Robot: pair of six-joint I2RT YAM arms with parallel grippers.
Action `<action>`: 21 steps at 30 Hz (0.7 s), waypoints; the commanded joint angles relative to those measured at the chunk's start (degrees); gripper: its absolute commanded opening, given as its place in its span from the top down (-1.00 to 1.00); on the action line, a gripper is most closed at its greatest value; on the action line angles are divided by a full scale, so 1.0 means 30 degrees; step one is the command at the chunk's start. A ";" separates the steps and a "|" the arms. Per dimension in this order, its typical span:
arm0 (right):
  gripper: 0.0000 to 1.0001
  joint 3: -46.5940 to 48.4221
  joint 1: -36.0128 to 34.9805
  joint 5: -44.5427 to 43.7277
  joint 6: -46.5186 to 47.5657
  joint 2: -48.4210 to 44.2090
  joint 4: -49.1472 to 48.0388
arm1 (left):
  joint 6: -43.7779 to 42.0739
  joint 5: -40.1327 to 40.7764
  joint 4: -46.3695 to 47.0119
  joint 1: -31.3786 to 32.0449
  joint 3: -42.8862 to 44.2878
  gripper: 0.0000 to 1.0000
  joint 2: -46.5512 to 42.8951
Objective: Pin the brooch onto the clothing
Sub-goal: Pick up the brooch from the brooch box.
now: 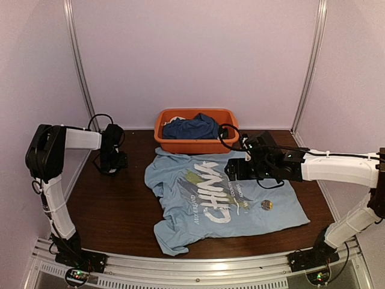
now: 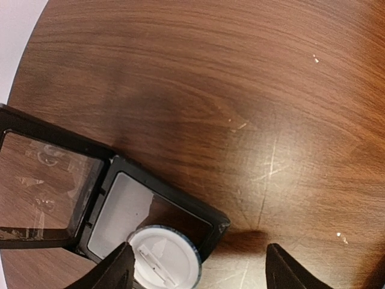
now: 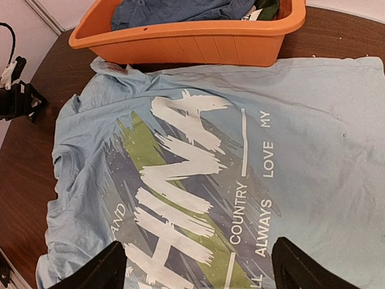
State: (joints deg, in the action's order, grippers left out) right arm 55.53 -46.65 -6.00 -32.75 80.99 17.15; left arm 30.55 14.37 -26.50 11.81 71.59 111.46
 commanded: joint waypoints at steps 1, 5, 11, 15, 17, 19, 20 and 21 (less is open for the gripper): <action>-0.71 0.0083 -0.0210 -0.0444 0.0061 -0.0002 0.0506 | 0.0031 0.0074 0.0766 -0.0155 -0.0404 -0.52 -0.0468; -0.71 0.0319 -0.0224 -0.0437 0.0123 0.0118 0.0692 | 0.0069 0.0414 0.0780 -0.0173 -0.0493 -0.53 -0.0705; -0.71 0.0271 -0.0238 -0.0427 0.0182 0.0218 0.0781 | 0.0138 0.0432 0.0893 -0.0273 -0.0590 -0.53 -0.0801; -0.71 0.0244 -0.0240 -0.0414 0.0200 0.0194 0.0839 | 0.0102 0.0600 0.0930 -0.0276 -0.0588 -0.53 -0.0870; -0.71 0.0212 -0.0240 -0.0460 0.0195 0.0187 0.0849 | 0.0177 0.0729 0.0792 -0.0297 -0.0573 -0.53 -0.0815; -0.71 0.0197 -0.0232 -0.0446 0.0223 0.0150 0.0847 | 0.0218 0.0797 0.0777 -0.0334 -0.0601 -0.53 -0.0818; -0.71 0.0169 -0.0239 -0.0437 0.0239 0.0160 0.0847 | 0.0259 0.0892 0.0730 -0.0334 -0.0602 -0.53 -0.0795; -0.71 0.0155 -0.0262 -0.0436 0.0210 0.0159 0.0862 | 0.0275 0.0981 0.0694 -0.0334 -0.0577 -0.53 -0.0777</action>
State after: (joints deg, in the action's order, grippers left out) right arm 55.57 -47.03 -6.09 -32.71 81.01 18.65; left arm 30.61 15.68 -25.34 11.55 70.48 111.00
